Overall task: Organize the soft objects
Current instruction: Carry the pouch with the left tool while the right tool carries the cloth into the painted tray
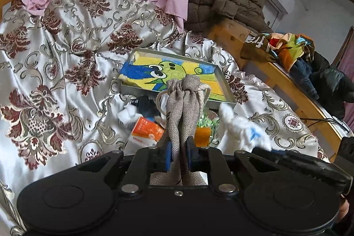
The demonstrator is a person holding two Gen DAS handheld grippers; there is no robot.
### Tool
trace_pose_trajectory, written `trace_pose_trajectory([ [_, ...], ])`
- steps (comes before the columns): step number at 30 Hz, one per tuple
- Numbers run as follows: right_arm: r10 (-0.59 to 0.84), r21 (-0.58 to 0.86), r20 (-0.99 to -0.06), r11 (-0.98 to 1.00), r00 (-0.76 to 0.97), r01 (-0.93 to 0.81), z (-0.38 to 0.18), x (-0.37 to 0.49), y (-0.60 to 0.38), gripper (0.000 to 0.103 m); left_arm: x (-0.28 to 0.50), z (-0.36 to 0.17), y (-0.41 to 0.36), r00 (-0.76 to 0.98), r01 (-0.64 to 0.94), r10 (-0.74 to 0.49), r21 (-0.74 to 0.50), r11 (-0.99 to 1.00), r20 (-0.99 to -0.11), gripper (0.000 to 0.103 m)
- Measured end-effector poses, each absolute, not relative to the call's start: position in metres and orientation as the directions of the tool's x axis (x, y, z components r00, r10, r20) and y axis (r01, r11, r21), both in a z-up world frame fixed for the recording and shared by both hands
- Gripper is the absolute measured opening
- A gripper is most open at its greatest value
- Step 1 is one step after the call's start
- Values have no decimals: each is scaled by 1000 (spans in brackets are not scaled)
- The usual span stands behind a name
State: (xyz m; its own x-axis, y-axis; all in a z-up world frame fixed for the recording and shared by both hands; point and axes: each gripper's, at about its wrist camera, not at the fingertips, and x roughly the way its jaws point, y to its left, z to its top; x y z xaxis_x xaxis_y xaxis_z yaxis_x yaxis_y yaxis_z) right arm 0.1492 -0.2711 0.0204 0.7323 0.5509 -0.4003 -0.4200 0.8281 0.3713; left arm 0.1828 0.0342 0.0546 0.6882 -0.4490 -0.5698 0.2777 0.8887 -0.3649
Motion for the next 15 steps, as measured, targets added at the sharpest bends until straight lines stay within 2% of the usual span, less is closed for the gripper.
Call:
trace_pose_trajectory([
  [6,534,380,-409,837,740,-394,16,157,-274,16,193,51,35,689,271,-455,-381,884,-564,14],
  [9,543,388,-392,829,743,-402,28,171,-279,16,206,52,32,697,275,-456,-382,882,-553,14],
  [15,524,317,-390,849,757,-424,64,222,-280,16,263,69,13,739,286,-449,-369,884,-503,15],
])
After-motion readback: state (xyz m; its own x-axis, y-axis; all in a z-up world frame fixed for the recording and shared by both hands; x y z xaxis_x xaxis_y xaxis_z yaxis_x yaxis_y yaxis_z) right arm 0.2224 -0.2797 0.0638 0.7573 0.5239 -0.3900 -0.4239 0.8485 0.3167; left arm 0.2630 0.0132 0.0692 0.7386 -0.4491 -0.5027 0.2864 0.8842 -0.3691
